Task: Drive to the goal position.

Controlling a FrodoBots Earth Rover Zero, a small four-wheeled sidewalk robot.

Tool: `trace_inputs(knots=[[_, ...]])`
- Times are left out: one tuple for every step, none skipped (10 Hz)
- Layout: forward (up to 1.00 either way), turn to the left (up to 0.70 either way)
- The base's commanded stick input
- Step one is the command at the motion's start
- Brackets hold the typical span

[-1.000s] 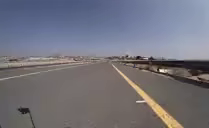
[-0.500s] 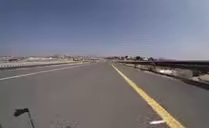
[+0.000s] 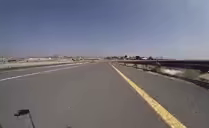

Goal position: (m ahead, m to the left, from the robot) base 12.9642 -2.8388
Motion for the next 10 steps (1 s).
trace_inputs(knots=[[1.0, 0.0], [1.0, 0.0], [1.0, 0.0], [1.0, 0.0], [1.0, 0.0], [1.0, 0.0], [1.0, 0.0], [1.0, 0.0], [1.0, 0.0], [1.0, 0.0]])
